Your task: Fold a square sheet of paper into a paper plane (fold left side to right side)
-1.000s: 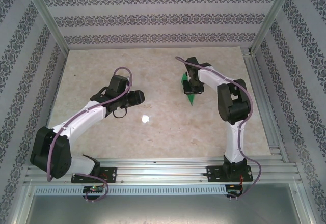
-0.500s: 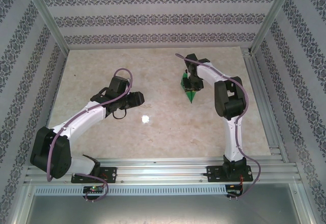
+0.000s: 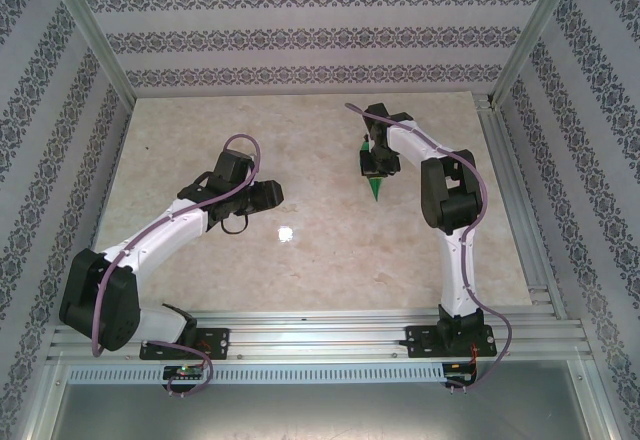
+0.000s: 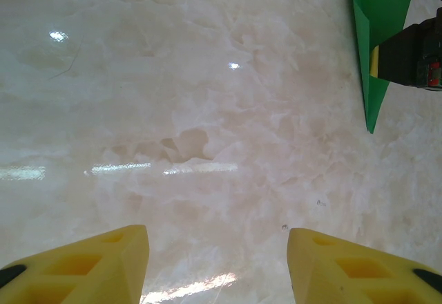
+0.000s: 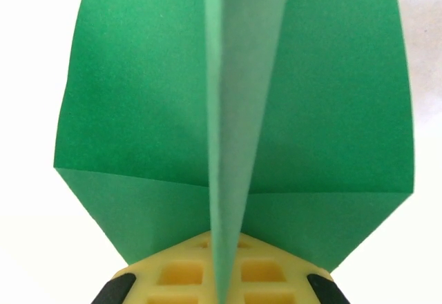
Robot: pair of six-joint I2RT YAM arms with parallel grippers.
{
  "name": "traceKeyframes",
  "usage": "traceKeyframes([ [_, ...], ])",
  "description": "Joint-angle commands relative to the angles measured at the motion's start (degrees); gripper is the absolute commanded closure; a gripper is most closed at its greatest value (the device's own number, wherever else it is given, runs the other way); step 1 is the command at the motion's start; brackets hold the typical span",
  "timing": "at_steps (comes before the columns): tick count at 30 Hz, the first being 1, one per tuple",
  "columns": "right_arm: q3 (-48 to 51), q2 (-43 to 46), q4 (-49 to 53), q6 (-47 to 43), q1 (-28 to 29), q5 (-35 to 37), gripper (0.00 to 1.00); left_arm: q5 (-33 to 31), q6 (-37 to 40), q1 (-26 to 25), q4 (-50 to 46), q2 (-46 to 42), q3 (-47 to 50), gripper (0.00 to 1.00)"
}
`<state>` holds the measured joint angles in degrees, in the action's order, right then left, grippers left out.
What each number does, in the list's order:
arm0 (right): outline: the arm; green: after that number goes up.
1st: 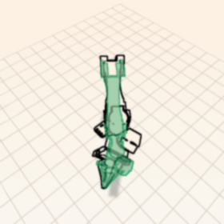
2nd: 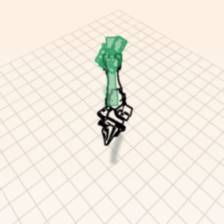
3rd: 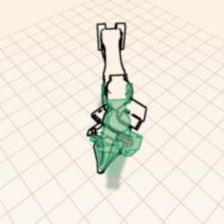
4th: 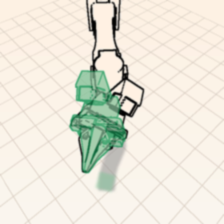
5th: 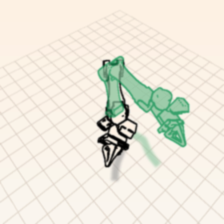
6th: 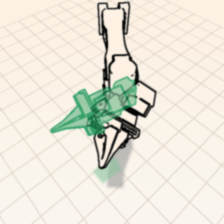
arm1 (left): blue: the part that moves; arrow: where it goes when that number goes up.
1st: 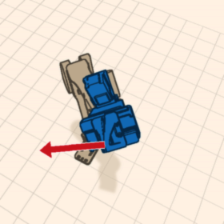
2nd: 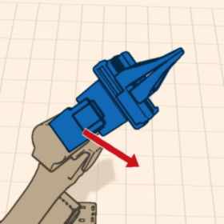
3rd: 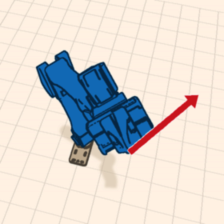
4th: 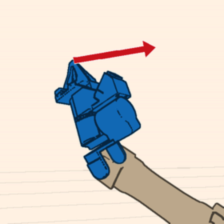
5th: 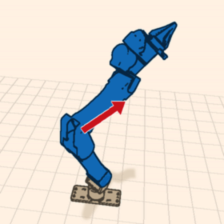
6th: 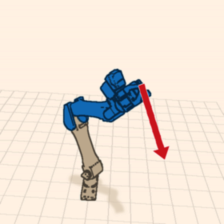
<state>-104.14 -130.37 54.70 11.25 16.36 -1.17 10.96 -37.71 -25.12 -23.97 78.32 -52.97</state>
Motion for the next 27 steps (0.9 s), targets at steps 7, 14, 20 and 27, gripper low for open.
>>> traceKeyframes([
  [7, 0.05, -1.36, 0.84, -0.17, 0.21, 0.36, 1.00, -1.24, 1.33, 0.67, -1.17, -1.46, 0.14, 0.44],
  [14, 1.05, 0.13, 0.50, -0.36, 0.27, 0.53, 0.88, -1.25, 1.42, 0.65, -1.43, -1.54, -0.14, 0.44],
  [20, 0.38, 2.33, 1.42, -0.71, 0.25, 1.34, 0.80, -1.00, 1.45, 0.69, -1.43, -1.58, -0.27, 0.44],
  [27, 0.54, 6.11, 2.20, -0.67, 0.36, 1.45, 0.74, -1.16, 1.47, 0.62, -1.74, -2.14, -0.47, 0.43],
])
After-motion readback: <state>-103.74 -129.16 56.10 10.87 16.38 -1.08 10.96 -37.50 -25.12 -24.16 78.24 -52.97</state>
